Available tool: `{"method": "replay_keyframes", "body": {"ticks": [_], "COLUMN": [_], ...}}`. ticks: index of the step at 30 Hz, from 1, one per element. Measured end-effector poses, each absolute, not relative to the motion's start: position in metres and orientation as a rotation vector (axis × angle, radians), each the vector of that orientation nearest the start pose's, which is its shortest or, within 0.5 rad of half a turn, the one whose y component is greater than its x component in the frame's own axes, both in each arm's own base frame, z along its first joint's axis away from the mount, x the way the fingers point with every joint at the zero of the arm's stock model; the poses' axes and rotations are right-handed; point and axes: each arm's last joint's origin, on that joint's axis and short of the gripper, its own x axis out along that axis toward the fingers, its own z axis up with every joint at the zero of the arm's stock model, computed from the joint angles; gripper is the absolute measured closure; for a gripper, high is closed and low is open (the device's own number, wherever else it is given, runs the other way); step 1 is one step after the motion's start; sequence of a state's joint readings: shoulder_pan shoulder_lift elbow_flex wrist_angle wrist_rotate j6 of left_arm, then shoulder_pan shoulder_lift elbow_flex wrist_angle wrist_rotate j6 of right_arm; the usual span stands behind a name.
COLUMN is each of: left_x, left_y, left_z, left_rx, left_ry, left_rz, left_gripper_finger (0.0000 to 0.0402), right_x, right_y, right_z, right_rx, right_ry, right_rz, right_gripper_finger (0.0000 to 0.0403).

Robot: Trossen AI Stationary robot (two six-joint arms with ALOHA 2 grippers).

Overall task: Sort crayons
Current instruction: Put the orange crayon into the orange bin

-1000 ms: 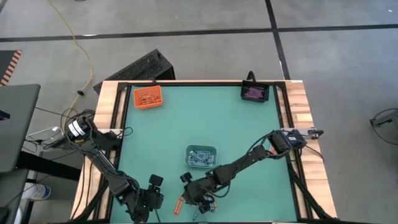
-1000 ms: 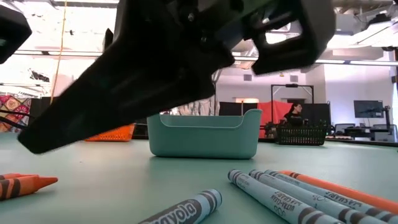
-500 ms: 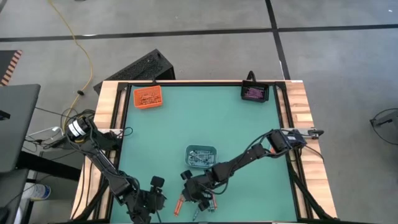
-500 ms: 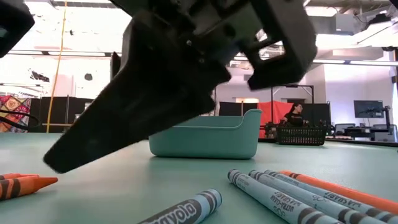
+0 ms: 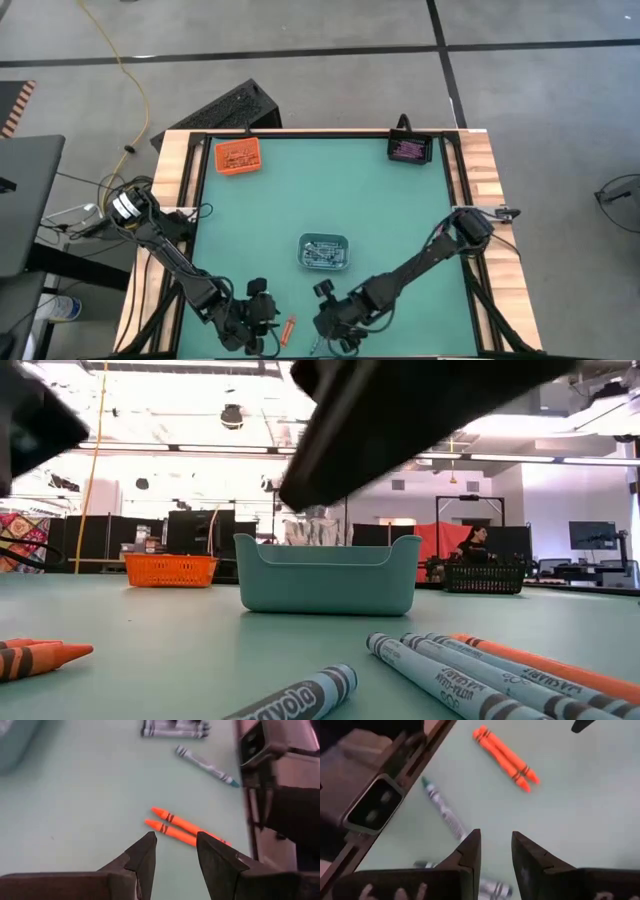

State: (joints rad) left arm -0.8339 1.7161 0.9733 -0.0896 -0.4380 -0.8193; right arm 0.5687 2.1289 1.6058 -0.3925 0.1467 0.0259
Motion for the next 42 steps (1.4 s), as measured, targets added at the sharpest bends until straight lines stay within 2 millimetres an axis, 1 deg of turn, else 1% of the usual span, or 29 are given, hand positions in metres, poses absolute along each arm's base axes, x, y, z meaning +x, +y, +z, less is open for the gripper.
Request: {"method": "replay_keyframes", "body": {"ticks": [6, 10, 14, 17, 21, 27, 32, 35, 39, 42], "left_x": [0.249, 0.251, 0.254, 0.255, 0.264, 0.275, 0.282, 0.283, 0.279, 0.276], "left_y": [-0.245, -0.245, -0.246, -0.247, -0.256, -0.267, -0.274, -0.274, -0.270, -0.268], "left_z": [0.149, 0.148, 0.151, 0.145, 0.136, 0.134, 0.130, 0.127, 0.124, 0.123], "left_rx": [-0.381, -0.423, -0.453, -0.467, -0.433, -0.272, -0.213, -0.200, -0.162, -0.123], "left_ry": [0.830, 0.782, 0.746, 0.756, 0.789, 0.895, 0.932, 0.945, 0.987, 1.014], "left_rz": [-0.008, 0.037, 0.035, 0.054, 0.070, 0.167, 0.191, 0.200, 0.234, 0.241], "left_gripper_finger": [0.0271, 0.0271, 0.0271, 0.0271, 0.0271, 0.0272, 0.0272, 0.0272, 0.0276, 0.0303], "right_x": [0.371, 0.364, 0.360, 0.358, 0.357, 0.355, 0.352, 0.351, 0.348, 0.346], "right_y": [0.259, 0.267, 0.271, 0.273, 0.274, 0.276, 0.280, 0.281, 0.285, 0.287], "right_z": [0.192, 0.190, 0.190, 0.190, 0.190, 0.189, 0.189, 0.189, 0.189, 0.190], "right_rx": [-0.335, -0.341, -0.327, -0.330, -0.339, -0.323, -0.319, -0.312, -0.309, -0.310], "right_ry": [0.872, 0.885, 0.891, 0.891, 0.891, 0.899, 0.896, 0.894, 0.892, 0.889], "right_rz": [0.320, 0.308, 0.306, 0.305, 0.293, 0.288, 0.291, 0.289, 0.292, 0.290], "right_gripper_finger": [0.0302, 0.0302, 0.0302, 0.0302, 0.0302, 0.0302, 0.0302, 0.0302, 0.0302, 0.0302]}}
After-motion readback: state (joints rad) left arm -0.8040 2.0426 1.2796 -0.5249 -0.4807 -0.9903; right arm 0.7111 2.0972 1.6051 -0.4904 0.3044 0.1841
